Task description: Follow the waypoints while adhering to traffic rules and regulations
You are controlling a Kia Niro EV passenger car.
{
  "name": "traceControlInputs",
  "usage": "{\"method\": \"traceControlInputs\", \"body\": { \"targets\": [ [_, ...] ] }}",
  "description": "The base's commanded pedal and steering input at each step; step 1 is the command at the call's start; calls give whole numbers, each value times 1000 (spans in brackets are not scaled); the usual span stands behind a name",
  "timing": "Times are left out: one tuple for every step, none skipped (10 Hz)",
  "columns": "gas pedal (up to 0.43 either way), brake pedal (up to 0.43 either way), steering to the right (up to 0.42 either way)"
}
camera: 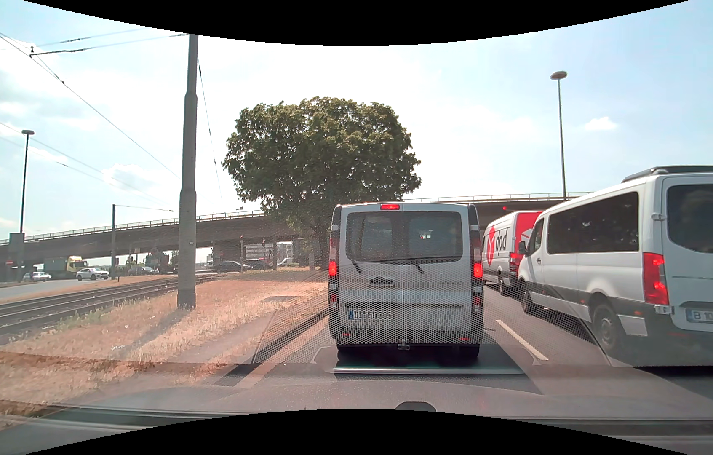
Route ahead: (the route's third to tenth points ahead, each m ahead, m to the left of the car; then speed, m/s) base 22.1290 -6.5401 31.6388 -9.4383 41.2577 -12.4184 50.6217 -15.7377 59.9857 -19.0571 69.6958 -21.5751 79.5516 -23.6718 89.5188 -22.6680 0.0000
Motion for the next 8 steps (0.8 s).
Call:
{"method": "traceControlInputs", "body": {
  "targets": [
    [0, 299, 19],
    [0, 299, 19],
    [0, 299, 19],
    [0, 299, 19],
    [0, 299, 19],
    [0, 299, 19],
    [0, 299, 19],
    [0, 299, 19]
  ]
}}
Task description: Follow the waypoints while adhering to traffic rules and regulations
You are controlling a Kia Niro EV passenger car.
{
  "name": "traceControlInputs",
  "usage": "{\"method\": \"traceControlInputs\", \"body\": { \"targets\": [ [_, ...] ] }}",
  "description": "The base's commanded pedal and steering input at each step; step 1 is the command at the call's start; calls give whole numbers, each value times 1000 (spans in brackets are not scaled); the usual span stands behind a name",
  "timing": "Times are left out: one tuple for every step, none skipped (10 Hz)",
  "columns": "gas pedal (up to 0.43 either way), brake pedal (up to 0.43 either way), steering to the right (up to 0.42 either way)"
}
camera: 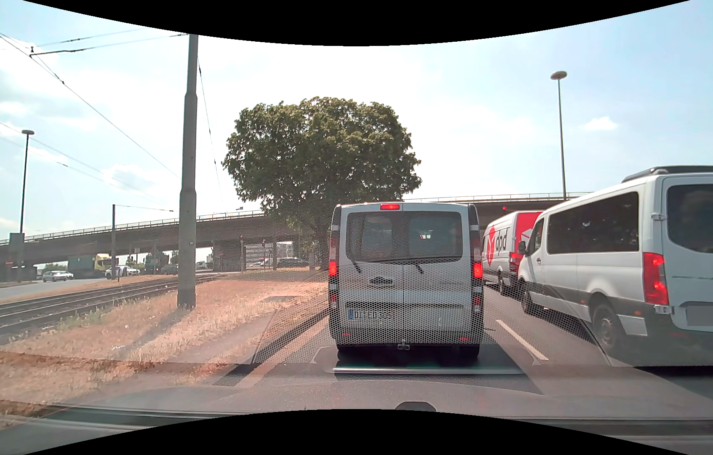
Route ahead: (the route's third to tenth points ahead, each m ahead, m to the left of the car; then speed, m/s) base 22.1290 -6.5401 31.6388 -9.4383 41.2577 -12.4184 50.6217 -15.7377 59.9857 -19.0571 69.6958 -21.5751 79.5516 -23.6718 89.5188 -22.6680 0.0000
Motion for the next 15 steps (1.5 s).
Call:
{"method": "traceControlInputs", "body": {
  "targets": [
    [0, 299, 19],
    [0, 299, 19],
    [0, 299, 19],
    [0, 299, 19],
    [0, 299, 19],
    [0, 299, 19],
    [0, 299, 19],
    [0, 299, 19],
    [0, 305, 19],
    [0, 299, 19],
    [0, 299, 19],
    [0, 299, 19],
    [0, 299, 19],
    [0, 299, 19],
    [0, 299, 19]
  ]
}}
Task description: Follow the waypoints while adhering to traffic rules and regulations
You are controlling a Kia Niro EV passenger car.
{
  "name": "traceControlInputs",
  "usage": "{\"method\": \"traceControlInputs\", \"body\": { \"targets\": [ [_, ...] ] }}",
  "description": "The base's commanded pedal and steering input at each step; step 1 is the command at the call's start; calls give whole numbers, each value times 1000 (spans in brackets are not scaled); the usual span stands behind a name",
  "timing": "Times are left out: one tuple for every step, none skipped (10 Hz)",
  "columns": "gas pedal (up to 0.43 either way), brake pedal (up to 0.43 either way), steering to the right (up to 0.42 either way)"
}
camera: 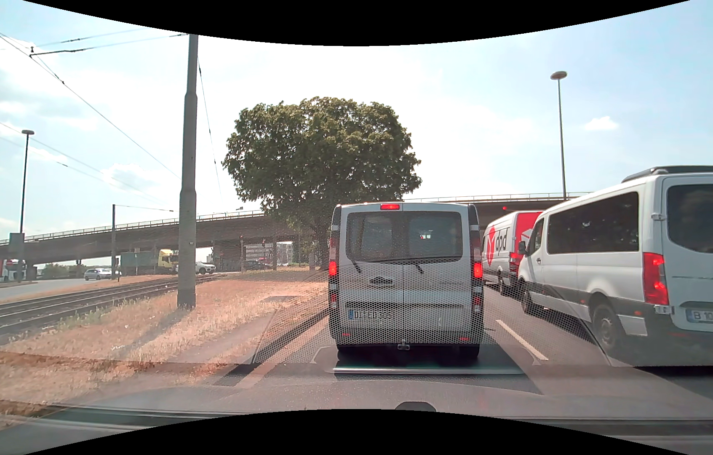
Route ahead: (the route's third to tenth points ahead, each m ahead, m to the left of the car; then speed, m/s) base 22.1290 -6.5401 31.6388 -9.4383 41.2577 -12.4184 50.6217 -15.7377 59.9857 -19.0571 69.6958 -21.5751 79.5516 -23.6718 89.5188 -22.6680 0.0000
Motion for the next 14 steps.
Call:
{"method": "traceControlInputs", "body": {
  "targets": [
    [0, 299, 19],
    [0, 299, 19],
    [0, 299, 19],
    [0, 299, 19],
    [0, 299, 19],
    [0, 299, 19],
    [0, 299, 19],
    [0, 299, 19],
    [0, 299, 19],
    [0, 299, 19],
    [0, 299, 19],
    [0, 299, 19],
    [0, 299, 19],
    [0, 299, 19]
  ]
}}
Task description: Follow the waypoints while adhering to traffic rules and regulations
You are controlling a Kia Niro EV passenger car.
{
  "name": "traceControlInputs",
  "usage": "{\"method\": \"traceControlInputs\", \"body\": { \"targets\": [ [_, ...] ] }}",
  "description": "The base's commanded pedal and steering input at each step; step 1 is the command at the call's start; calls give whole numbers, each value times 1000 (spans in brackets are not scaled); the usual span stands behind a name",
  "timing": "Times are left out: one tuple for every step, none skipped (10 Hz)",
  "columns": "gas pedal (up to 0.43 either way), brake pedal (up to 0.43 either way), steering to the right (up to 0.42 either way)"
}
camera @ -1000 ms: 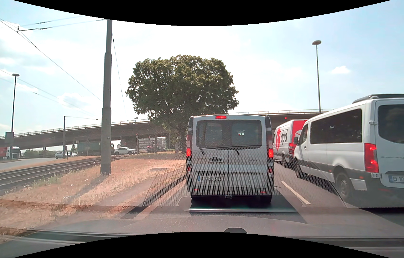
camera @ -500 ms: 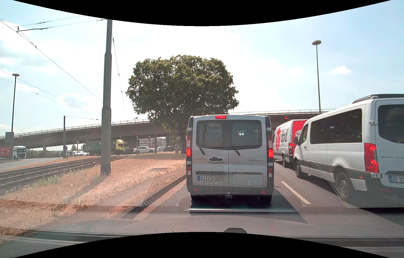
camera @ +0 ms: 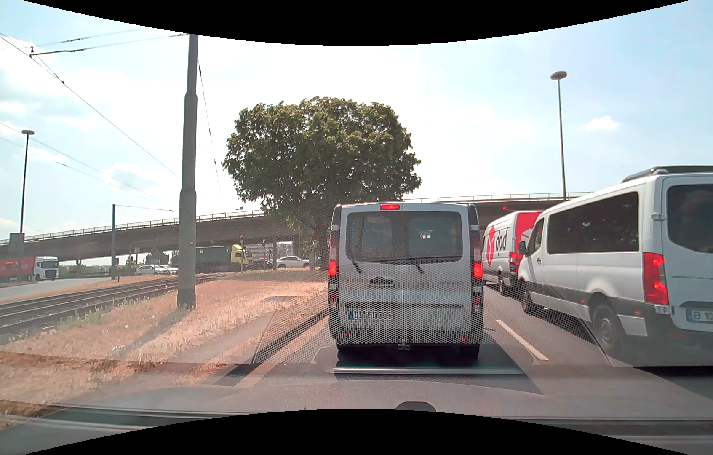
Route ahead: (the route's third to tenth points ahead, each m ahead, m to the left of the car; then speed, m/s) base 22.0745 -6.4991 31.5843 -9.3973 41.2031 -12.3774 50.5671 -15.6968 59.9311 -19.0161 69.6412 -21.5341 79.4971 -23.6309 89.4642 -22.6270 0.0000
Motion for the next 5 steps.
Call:
{"method": "traceControlInputs", "body": {
  "targets": [
    [0, 299, 19],
    [0, 299, 19],
    [0, 299, 19],
    [0, 299, 19],
    [0, 299, 19]
  ]
}}
